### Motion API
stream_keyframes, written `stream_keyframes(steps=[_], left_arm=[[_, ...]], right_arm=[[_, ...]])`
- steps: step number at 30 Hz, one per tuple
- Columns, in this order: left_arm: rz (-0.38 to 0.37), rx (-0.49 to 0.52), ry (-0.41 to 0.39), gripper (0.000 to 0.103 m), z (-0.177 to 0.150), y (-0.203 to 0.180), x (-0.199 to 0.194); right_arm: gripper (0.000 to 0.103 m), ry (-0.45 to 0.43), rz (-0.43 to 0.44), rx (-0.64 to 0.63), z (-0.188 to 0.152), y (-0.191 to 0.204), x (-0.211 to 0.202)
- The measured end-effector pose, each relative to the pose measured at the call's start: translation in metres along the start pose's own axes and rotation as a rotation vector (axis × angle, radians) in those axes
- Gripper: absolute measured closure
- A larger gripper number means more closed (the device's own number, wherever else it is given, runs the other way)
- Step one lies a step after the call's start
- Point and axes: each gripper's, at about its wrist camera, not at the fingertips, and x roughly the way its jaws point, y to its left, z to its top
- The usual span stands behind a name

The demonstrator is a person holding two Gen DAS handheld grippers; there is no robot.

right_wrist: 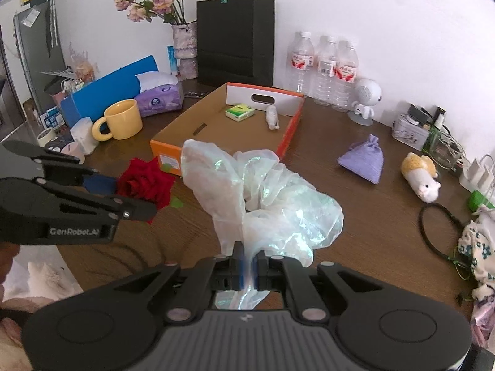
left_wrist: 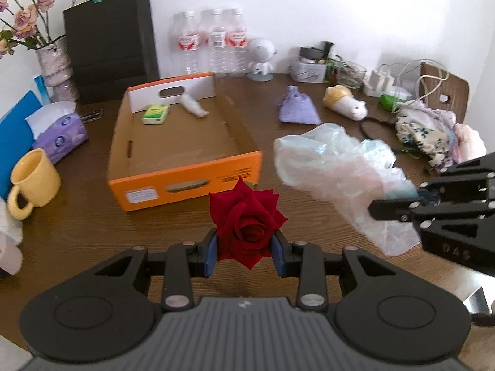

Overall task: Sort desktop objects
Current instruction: 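Lift the rose with the left gripper while the right gripper lifts the plastic bag, then carry the rose with the left gripper while the right gripper carries the bag over the tray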

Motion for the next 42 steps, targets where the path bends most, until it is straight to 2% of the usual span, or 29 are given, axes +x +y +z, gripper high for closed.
stream_keyframes(steps=[10,18,29,42], left_arm=[[0.0,-0.038,0.026,0.068,0.004,0.036,0.009],[0.006,-0.067,0.019,0.068,0.013,0.063,0.013],[0.014,-0.059,-0.013,0.068,0.053,0.103,0.034],[-0.004,-0.051,0.004,0.068,0.112,0.136,0.099]], right_arm=[[0.098,0.05,0.032,-0.006,0.022,0.021,0.029],[0.098,0.053,0.038,-0.031,0.045,0.037,0.048],[0.098,0.019,0.026,-0.036,0.096,0.036,0.081],[0.098,0.04,0.041,-0.069,0.17,0.024,0.159]])
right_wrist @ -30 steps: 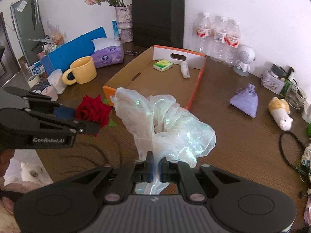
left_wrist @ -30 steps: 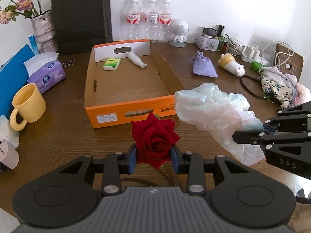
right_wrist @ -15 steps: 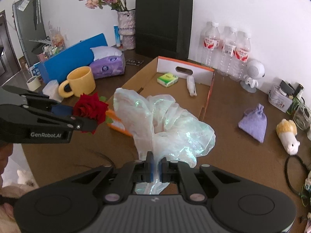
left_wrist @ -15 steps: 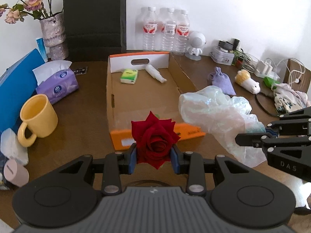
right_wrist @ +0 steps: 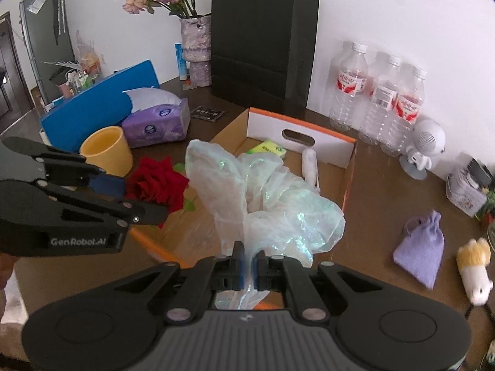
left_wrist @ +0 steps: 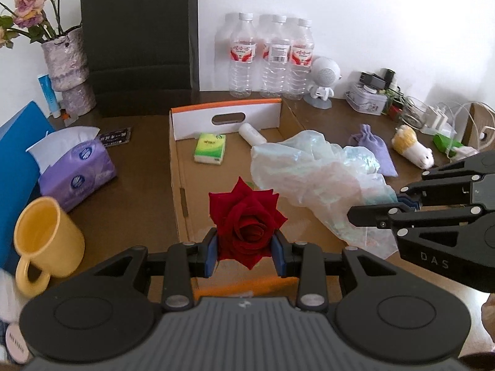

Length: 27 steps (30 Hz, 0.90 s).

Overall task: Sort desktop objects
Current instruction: 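Carry the rose with the left gripper while the right gripper carries the bag over the tray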

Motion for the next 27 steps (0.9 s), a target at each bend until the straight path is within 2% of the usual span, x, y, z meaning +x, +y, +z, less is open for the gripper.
stream_keyframes(steps=[15,23,27], left_arm=[[0.027,-0.02,0.069,0.068,0.06,0.029,0.113],[0.053,-0.022,0.127,0.068,0.066,0.035,0.158],[0.054,-0.023,0.153,0.068,0.066,0.037,0.172]], right_arm=[[0.098,0.087,0.016,0.046,0.048,-0.044,0.108],[0.098,0.137,0.023,0.078,0.053,-0.058,0.155],[0.098,0.144,0.027,0.095,0.053,-0.063,0.166]])
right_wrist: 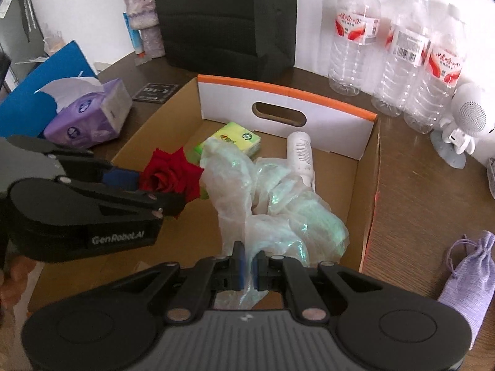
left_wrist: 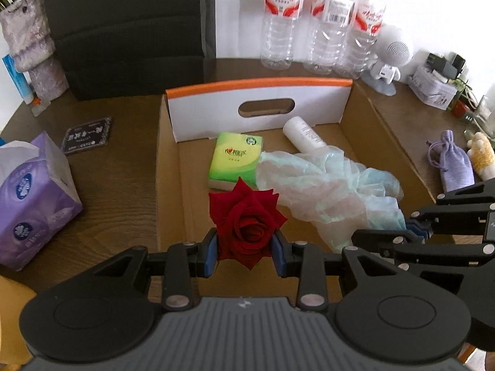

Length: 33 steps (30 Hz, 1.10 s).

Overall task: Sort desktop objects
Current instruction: 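Carry the rose with the left gripper while the right gripper carries the bag over the tray, then open the left gripper releasing the rose while the right gripper releases the bag into the tray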

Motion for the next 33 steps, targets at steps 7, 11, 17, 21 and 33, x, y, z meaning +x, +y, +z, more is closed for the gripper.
stream_keyframes(steps=[7,11,17,21,33], left_arm=[[0.004,-0.004,0.004,0.066,0.006,-0.001,0.01],[0.015,-0.015,-0.002,0.049,0.01,-0.002,0.01],[0.049,-0.008,-0.047,0.029,0.013,-0.006,-0.004],[0.063,-0.012,-0.067,0.025,0.014,-0.005,-0.017],[0.11,-0.024,-0.173,0.005,0.0,-0.01,-0.094]], right_arm=[[0.096,0.003,0.0,0.021,0.002,-0.005,0.009],[0.086,-0.01,-0.008,0.048,0.003,-0.01,0.01],[0.06,-0.038,-0.014,0.051,0.003,-0.009,0.0],[0.053,-0.057,-0.016,0.045,0.003,-0.006,-0.011],[0.031,-0.158,-0.053,0.02,-0.007,0.015,-0.084]])
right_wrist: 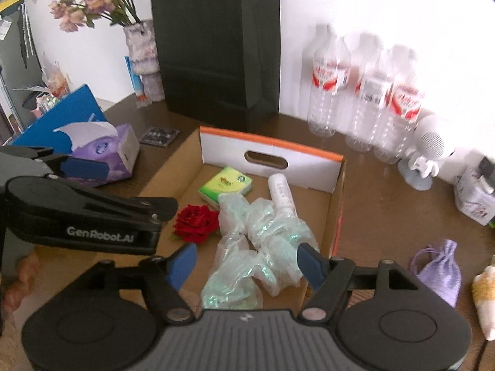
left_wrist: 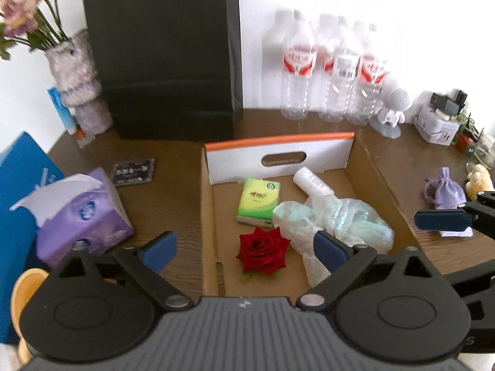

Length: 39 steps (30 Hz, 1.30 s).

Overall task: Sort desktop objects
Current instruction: 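Open the left gripper releasing the rose while the right gripper releases the bag into the tray, then withdraw both tools from the tray toward the lavender pouch and plush hamster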

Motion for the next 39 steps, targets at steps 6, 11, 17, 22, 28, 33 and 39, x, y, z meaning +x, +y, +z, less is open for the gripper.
stream_keyframes(steps=[6,11,17,22,28,33,39], left_arm=[[-0.003,-0.007,-0.049,0.002,-0.014,-0.005,-0.051],[-0.004,-0.006,-0.07,0.0,-0.031,-0.012,-0.09],[-0.011,0.006,-0.091,0.0,-0.058,-0.025,-0.136],[-0.02,-0.005,-0.105,0.0,-0.08,-0.045,-0.167],[-0.023,-0.016,-0.118,0.0,-0.11,-0.075,-0.2],[-0.013,-0.051,-0.1,0.0,-0.137,-0.093,-0.217],[0.026,-0.081,-0.092,0.0,-0.162,-0.108,-0.231]], right_arm=[[0.026,-0.044,-0.017,-0.006,-0.015,0.013,-0.047],[0.019,-0.077,-0.026,0.003,-0.036,0.022,-0.089],[0.017,-0.101,-0.037,0.035,-0.069,0.029,-0.132],[0.016,-0.114,-0.047,0.029,-0.099,0.029,-0.167],[0.016,-0.111,-0.036,0.016,-0.135,0.024,-0.201],[0.016,-0.099,-0.014,-0.01,-0.164,0.02,-0.222],[0.016,-0.089,0.012,-0.046,-0.19,0.017,-0.239]])
